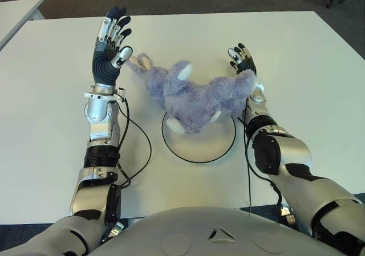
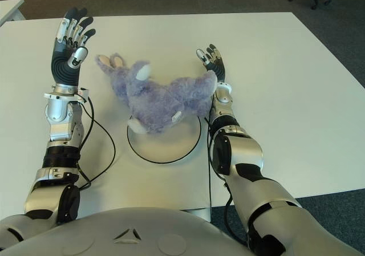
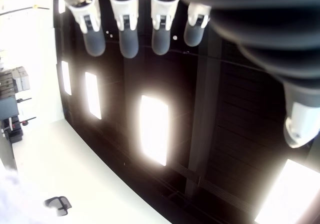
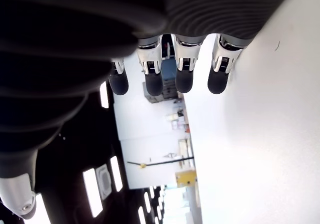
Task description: Put the doll into the plate.
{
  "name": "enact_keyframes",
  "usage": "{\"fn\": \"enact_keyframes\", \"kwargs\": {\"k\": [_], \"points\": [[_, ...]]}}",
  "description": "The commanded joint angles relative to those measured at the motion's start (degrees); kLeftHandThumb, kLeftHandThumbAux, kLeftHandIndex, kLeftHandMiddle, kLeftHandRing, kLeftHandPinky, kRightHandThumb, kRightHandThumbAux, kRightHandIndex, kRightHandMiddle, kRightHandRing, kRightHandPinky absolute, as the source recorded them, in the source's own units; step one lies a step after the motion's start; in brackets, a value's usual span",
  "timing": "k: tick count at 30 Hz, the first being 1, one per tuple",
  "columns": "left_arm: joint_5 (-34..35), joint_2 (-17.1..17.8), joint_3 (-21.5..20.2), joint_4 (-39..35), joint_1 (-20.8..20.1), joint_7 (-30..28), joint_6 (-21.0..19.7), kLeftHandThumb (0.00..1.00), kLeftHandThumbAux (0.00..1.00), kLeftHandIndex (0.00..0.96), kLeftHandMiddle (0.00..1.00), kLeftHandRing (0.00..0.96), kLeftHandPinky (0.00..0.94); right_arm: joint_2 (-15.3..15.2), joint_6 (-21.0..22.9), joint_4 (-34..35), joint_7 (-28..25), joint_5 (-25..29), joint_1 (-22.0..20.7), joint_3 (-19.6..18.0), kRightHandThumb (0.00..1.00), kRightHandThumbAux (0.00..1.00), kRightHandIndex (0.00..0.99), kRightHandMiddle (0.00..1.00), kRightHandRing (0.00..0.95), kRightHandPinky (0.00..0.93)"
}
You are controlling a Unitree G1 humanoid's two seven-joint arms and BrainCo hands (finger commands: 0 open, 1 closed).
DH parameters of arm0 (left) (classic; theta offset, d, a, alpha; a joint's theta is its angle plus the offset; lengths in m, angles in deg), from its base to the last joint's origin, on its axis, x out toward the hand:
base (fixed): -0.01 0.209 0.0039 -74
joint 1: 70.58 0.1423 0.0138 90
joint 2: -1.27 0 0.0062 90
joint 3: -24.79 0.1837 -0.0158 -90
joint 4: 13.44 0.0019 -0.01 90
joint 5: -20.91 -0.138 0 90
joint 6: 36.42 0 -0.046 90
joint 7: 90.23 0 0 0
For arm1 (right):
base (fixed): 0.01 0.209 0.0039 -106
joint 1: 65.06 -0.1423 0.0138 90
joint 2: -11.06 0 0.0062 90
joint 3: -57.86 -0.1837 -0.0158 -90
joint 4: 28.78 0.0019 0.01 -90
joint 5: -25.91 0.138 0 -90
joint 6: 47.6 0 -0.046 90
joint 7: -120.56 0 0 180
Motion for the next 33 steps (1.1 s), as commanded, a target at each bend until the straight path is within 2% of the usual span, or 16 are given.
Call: {"fn": "enact_keyframes", "kwargs": {"k": [1, 33], "points": [[1.5, -0.2, -0.5, 1.5, -0.4, 0.1, -0.4, 0.069, 0.464, 0.0, 0.11, 0.109, 0.113, 1.0, 2.7, -2.9, 0.0, 0.7, 4.1, -0.5, 0.075, 0.583, 0.027, 0.05, 0.046, 0.067], [2.5, 0.2, -1.9, 8.5, -3.5, 0.3, 0.3, 0.092, 0.457, 0.014, 0.121, 0.125, 0.13, 0.7, 2.6, -2.9, -0.4, 0.9, 4.2, -1.1, 0.081, 0.597, 0.028, 0.053, 0.047, 0.058]]}}
